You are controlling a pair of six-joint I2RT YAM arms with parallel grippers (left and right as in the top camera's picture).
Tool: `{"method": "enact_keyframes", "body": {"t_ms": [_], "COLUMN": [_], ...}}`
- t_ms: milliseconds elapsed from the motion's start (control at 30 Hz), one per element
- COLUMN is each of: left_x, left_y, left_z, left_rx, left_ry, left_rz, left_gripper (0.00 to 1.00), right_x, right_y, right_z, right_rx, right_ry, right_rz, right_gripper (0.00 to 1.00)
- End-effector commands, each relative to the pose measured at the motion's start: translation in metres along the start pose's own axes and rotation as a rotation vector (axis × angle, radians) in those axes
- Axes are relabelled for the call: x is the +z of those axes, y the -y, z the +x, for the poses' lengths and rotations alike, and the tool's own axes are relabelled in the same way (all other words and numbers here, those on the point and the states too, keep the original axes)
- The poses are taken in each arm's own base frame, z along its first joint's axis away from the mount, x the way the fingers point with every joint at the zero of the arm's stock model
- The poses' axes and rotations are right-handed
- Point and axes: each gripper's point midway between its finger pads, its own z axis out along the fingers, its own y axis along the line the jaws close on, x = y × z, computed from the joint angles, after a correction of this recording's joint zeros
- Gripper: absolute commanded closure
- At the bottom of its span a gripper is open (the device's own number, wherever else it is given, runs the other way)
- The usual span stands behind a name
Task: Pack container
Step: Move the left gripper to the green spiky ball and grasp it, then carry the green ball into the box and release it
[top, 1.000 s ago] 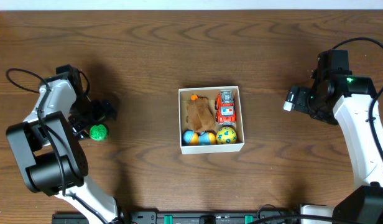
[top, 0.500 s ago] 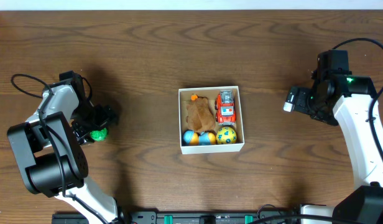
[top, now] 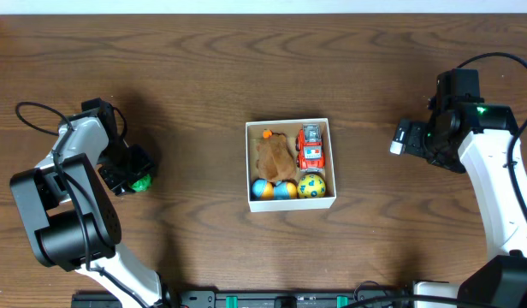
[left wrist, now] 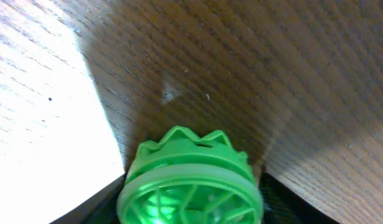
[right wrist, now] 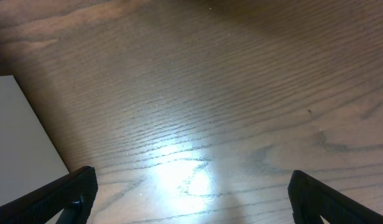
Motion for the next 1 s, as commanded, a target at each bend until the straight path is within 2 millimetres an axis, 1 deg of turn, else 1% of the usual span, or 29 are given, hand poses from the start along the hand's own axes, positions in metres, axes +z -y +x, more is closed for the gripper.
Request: {"method": "enact_keyframes", "body": {"t_ms": [0, 167, 467, 500, 600, 667, 733, 800, 867, 900, 967], "left_x": [0.01, 0.01, 0.009, 0.008, 0.001, -0.009, -0.025, -0.047, -0.071, -0.088, -0.116], "left_y": [0.0, -0.001, 0.0, 0.0, 0.002, 0.006, 0.013, 0.024, 0.04, 0.051, 0.072], "left_z": [0.009, 0.009, 0.008, 0.007, 0.004, 0.001, -0.001, -0.003, -0.001, 0.002, 0.01], "left_rx": [0.01, 0.01, 0.011, 0.011, 0.012, 0.019, 0.037, 0.066, 0.109, 0.143, 0.21], "left_ry": [-0.043, -0.046, -0.041, -0.038, -0.028, -0.015, 0.009, 0.044, 0.089, 0.124, 0.185], "left_rz": [0.013, 0.011, 0.013, 0.014, 0.018, 0.022, 0.028, 0.038, 0.052, 0.064, 0.089], "left_gripper": [0.4, 0.42, 0.56, 0.6, 0.62, 0.64, 0.69, 0.78, 0.85, 0.85, 0.85], "right_x": [0.0, 0.0, 0.0, 0.0, 0.0, 0.0, 0.0, 0.0, 0.0, 0.0, 0.0], "right_y": [0.002, 0.002, 0.002, 0.002, 0.002, 0.002, 0.002, 0.002, 0.002, 0.002, 0.001], "right_z": [-0.001, -0.001, -0.001, -0.001, -0.001, -0.001, -0.002, -0.002, -0.002, -0.003, -0.005], "right_rx": [-0.013, -0.013, -0.012, -0.013, -0.013, -0.013, -0.012, -0.012, -0.013, -0.012, -0.012], "right_ry": [-0.001, -0.001, -0.001, -0.001, -0.001, 0.0, 0.003, 0.003, 0.005, 0.008, 0.017], "right_rz": [0.009, 0.009, 0.009, 0.009, 0.009, 0.009, 0.008, 0.008, 0.007, 0.006, 0.004], "right_gripper": [0.01, 0.01, 0.01, 0.01, 0.01, 0.01, 0.01, 0.01, 0.01, 0.01, 0.01]}}
